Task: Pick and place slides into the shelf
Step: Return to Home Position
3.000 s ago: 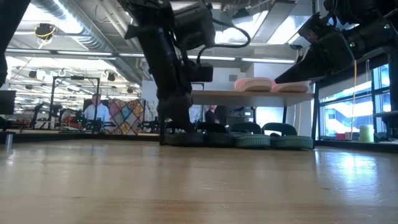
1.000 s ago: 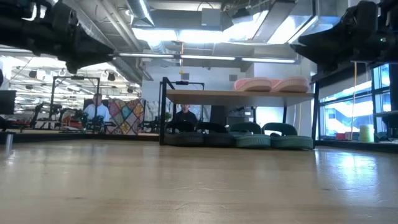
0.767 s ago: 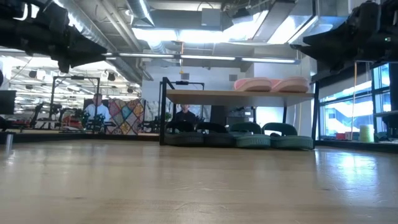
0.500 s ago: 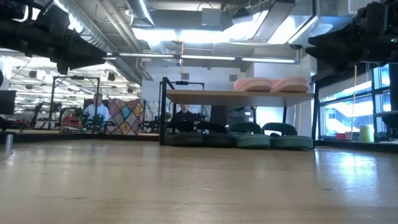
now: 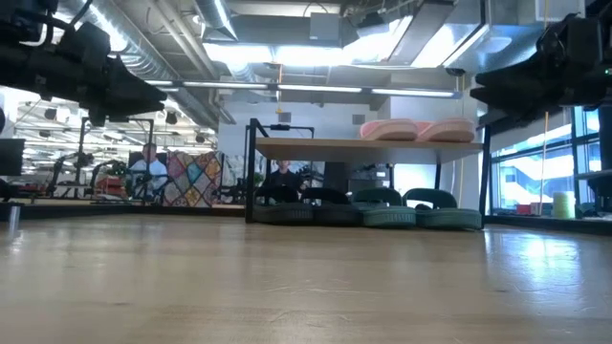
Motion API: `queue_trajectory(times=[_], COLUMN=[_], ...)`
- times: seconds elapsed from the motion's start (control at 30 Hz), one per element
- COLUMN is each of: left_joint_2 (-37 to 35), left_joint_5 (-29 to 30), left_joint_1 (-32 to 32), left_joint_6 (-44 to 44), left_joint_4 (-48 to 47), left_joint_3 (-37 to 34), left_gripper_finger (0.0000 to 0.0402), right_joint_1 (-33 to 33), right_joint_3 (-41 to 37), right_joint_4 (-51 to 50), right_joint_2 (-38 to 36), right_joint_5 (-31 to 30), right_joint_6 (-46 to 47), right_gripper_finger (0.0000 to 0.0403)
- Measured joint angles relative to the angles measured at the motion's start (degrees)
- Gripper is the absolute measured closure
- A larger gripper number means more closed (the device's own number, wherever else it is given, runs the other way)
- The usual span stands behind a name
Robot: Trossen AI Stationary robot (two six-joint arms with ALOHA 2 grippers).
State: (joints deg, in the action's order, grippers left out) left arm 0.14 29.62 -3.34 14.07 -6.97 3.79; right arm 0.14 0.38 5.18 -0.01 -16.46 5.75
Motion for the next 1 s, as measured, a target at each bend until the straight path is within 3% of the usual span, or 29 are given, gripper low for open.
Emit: queue_trajectory(times=[0.3,1.0], left_joint_2=[0.0,0.0], left_joint_5=[2.43,2.45], left_joint_1=[-0.02,-0.01], left_joint_6=[-7.15,-7.17], left_joint_4=[-0.1,-0.03], left_joint_3=[0.0,0.0], left_gripper_finger=[0.0255,0.0255], right_joint_1=[0.0,0.0], right_joint_3=[0.0,0.0], right_joint_4=[-1.51,-1.46], right_joint_2=[0.19,0.22], right_joint_5=[0.04,0.08], right_joint_6=[-0.27,-0.19], right_gripper_finger=[0.0219,0.0219])
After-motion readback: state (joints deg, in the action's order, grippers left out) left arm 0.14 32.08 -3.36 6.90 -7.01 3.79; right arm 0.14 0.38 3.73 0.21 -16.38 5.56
